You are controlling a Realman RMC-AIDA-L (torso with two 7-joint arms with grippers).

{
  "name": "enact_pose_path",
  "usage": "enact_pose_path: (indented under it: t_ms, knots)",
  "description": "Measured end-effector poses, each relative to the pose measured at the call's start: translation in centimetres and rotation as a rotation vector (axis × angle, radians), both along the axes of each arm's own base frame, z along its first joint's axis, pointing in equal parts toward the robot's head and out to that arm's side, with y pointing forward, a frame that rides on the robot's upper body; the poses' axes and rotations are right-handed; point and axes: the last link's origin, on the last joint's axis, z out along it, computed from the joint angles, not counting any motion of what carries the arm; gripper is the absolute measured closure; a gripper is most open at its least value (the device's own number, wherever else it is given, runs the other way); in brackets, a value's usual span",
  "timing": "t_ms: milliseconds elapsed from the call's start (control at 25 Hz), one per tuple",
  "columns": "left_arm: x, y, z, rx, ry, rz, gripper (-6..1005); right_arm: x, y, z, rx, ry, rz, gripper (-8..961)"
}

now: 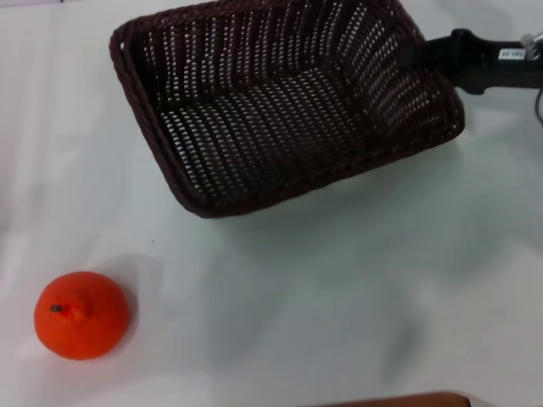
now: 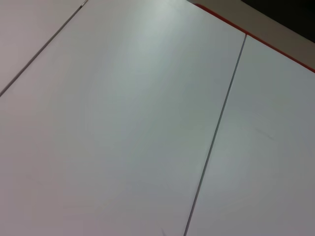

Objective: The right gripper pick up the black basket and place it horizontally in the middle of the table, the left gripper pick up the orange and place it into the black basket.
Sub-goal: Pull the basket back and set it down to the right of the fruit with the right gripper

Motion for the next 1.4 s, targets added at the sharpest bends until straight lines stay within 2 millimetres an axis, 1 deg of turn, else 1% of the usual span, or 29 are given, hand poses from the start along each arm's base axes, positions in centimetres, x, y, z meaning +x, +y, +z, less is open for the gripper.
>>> enact_pose_path:
  t_ms: [120,200,520,760,1120,1200,1400]
  knots:
    - [0.0,0.0,0.0,-0.001,-0.001,0.001,219,0.4,-0.1,-1.4,0.004,0.016,-0.046,762]
    - [0.0,0.0,0.0,-0.002,-0.002,0.002,218,0.5,-0.1,-1.7,0.007,0.019,-0.055,762]
    - [0.0,0.1,-0.1,-0.004,-0.003,0.004,218,1.0,-0.4,-3.9,0.033,0.061,-0.137,761]
    - [-0.1,0.1,-0.1,-0.005,-0.003,0.005,219,1.3,-0.7,-4.5,0.057,0.099,-0.175,759]
    - [-0.2,0.2,-0.1,-0.010,-0.003,0.015,218,1.2,-0.6,-4.3,0.080,0.130,-0.178,749]
    - [-0.2,0.2,-0.1,-0.011,-0.004,0.016,218,1.1,-0.6,-4.4,0.077,0.134,-0.175,538]
    - [-0.3,0.2,-0.1,-0.014,-0.004,0.023,219,0.6,-0.7,-4.6,0.061,0.140,-0.153,333]
